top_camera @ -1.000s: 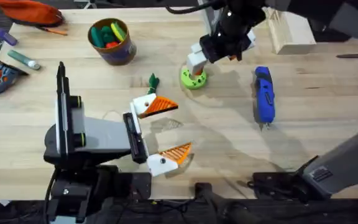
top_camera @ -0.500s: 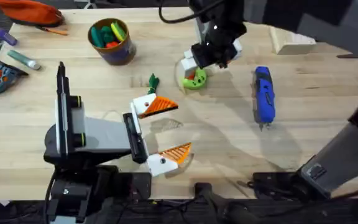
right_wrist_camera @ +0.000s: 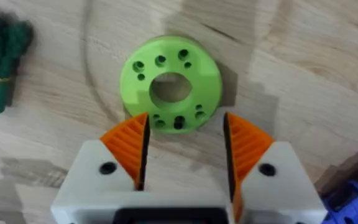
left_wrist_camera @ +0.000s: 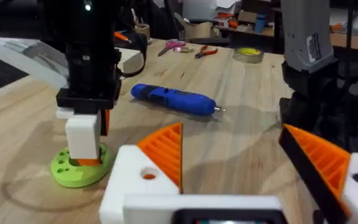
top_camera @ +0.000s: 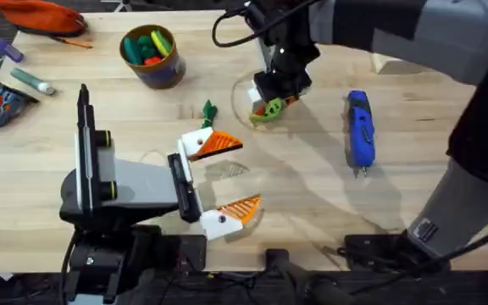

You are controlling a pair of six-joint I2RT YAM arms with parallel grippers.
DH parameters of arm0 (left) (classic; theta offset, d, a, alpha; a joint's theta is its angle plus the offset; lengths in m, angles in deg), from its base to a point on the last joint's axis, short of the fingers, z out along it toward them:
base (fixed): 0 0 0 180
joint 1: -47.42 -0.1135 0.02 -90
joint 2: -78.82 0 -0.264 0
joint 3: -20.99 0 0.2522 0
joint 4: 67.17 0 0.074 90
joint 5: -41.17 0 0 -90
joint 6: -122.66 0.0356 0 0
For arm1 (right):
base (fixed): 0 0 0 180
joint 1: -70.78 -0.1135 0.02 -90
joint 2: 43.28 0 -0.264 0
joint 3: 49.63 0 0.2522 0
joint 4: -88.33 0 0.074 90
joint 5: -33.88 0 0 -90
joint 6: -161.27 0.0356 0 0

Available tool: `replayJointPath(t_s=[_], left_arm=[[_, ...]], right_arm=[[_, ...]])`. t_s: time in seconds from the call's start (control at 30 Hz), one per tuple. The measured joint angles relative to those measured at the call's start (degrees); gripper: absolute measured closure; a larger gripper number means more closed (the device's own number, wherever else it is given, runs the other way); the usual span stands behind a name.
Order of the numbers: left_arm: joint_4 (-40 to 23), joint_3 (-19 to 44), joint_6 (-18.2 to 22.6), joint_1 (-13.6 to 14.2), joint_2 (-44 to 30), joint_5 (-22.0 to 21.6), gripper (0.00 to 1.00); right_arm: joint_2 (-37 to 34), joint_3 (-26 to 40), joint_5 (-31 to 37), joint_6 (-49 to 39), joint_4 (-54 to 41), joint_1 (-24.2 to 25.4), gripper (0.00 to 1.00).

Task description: Pick up the gripper from the table and insert it into the empty holder that is missing its gripper. Then pick up a screw, insert it into the mounting hole, and use the screwdriver to tighten it. Finally, clean up the table by picking up the vegetable and placing it into the bucket.

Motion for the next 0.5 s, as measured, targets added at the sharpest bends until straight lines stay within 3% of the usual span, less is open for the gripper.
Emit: replayJointPath(t_s=[0.5], left_arm=[[0.0,0.0,0.0,0.0,0.0,0.0,0.016]], right_arm=[[-0.8,0.0,-0.2,-1.3,0.4,-1.8,0.508]])
